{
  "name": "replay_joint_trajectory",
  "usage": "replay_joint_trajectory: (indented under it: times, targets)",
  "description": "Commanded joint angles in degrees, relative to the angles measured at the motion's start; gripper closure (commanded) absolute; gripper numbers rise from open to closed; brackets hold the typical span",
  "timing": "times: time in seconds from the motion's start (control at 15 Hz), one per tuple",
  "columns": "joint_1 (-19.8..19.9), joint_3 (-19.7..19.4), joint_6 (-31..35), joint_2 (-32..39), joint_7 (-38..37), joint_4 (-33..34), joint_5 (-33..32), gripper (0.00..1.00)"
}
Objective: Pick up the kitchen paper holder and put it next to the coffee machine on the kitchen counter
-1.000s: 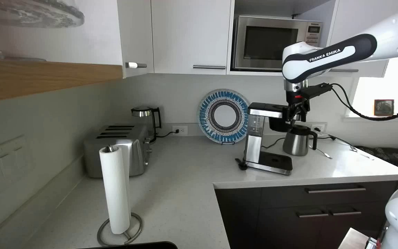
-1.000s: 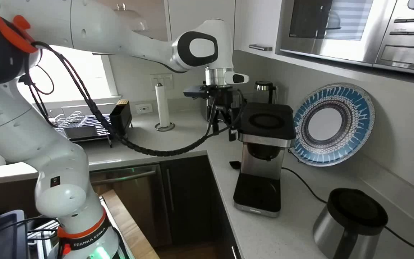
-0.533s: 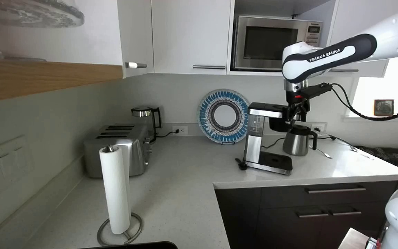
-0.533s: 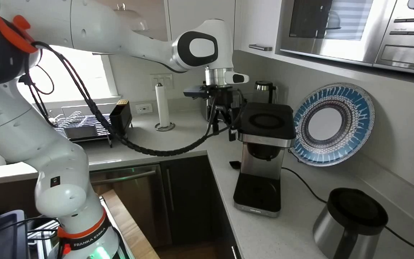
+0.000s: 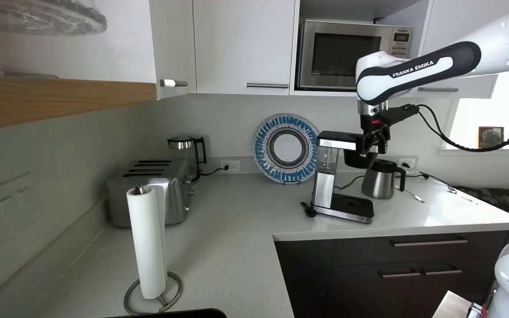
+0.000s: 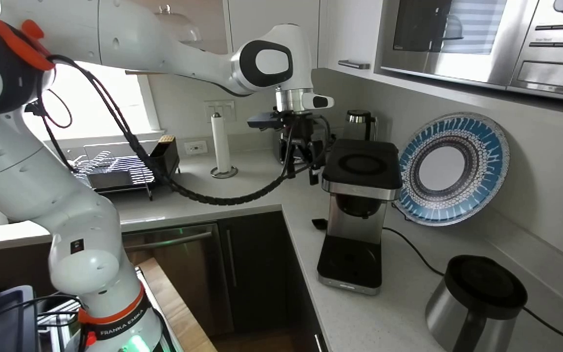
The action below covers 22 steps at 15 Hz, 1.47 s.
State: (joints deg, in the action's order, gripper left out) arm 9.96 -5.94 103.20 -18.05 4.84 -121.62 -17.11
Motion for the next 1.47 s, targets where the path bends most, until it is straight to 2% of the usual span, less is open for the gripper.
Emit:
replay_joint_trajectory:
  times: [0.0, 0.4, 0.67, 0.93, 1.07, 1.13, 1.2, 1.4]
  targets:
    - [-5.1, 4.8, -2.2, 0.3, -0.2, 1.8, -1.2, 0.0]
    - [-14.9, 13.4, -6.9, 3.6, 1.9, 7.2, 2.0, 0.0]
    - [-20.3, 17.1, -8.8, 8.5, 4.4, 14.0, 8.1, 0.0]
    - [-23.6, 19.1, 0.0, 11.4, 8.2, 18.2, 13.0, 0.0]
    - [-24.5, 20.1, 6.2, 12.2, 10.8, 18.4, 10.9, 0.0]
    - [-24.8, 20.0, 8.5, 12.2, 13.9, 17.7, 12.2, 0.0]
    - [-24.3, 20.1, 5.5, 11.4, 9.8, 17.9, 11.1, 0.0]
    - [-24.7, 20.2, 7.8, 12.1, 12.3, 17.9, 11.1, 0.0]
